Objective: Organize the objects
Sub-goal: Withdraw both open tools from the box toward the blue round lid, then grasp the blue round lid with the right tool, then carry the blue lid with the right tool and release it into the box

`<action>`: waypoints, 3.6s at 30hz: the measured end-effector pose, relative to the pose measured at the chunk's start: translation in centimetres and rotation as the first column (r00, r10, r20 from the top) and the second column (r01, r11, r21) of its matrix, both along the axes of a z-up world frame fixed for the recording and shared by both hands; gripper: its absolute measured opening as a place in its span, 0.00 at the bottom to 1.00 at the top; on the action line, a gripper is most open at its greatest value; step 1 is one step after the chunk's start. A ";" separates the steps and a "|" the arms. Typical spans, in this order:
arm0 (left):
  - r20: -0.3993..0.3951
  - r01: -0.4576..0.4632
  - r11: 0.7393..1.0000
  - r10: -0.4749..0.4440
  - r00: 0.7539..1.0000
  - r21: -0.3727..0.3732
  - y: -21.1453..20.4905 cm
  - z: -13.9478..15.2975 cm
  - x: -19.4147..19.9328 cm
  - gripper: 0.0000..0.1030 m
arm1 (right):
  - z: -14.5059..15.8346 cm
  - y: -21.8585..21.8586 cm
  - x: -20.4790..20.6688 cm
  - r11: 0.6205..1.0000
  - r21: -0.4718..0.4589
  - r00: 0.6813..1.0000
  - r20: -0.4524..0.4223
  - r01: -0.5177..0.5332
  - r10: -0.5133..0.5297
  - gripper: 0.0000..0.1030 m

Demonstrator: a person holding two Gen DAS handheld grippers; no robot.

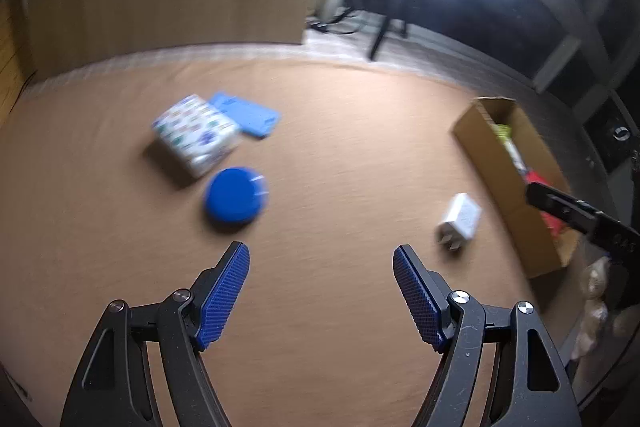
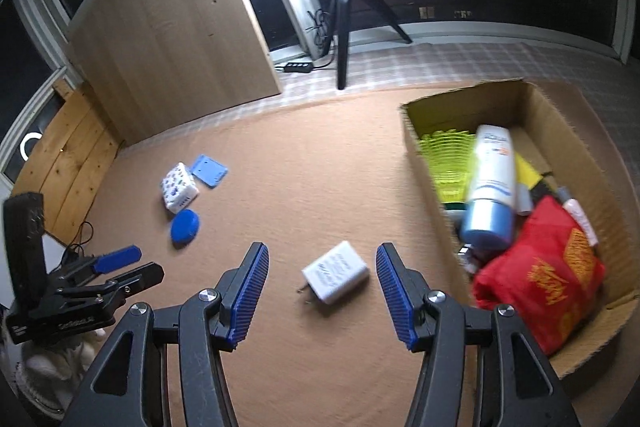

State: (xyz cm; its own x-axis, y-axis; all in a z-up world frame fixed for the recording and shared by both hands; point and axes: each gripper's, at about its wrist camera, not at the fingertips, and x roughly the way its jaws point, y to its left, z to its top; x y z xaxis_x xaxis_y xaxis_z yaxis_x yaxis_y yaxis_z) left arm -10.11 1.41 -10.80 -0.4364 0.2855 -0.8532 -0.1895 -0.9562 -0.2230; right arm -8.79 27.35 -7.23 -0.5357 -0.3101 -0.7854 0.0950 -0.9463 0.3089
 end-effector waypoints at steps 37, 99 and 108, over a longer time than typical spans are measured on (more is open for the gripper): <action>0.075 0.032 0.995 -0.039 0.996 0.092 -6.4 -6.4 -6.1 0.54 | -7.6 -17.5 -11.3 0.945 -0.194 0.920 0.246 -0.263 0.306 0.49; -0.079 0.538 0.837 -0.533 0.843 0.101 28.5 0.6 3.1 0.40 | -1.0 13.6 3.5 0.988 -0.119 0.990 0.108 0.098 -0.085 0.26; -0.054 0.588 0.802 -0.586 0.809 0.103 31.7 -0.4 4.3 0.39 | -1.9 16.4 5.2 0.983 -0.113 0.984 0.126 0.142 -0.128 0.26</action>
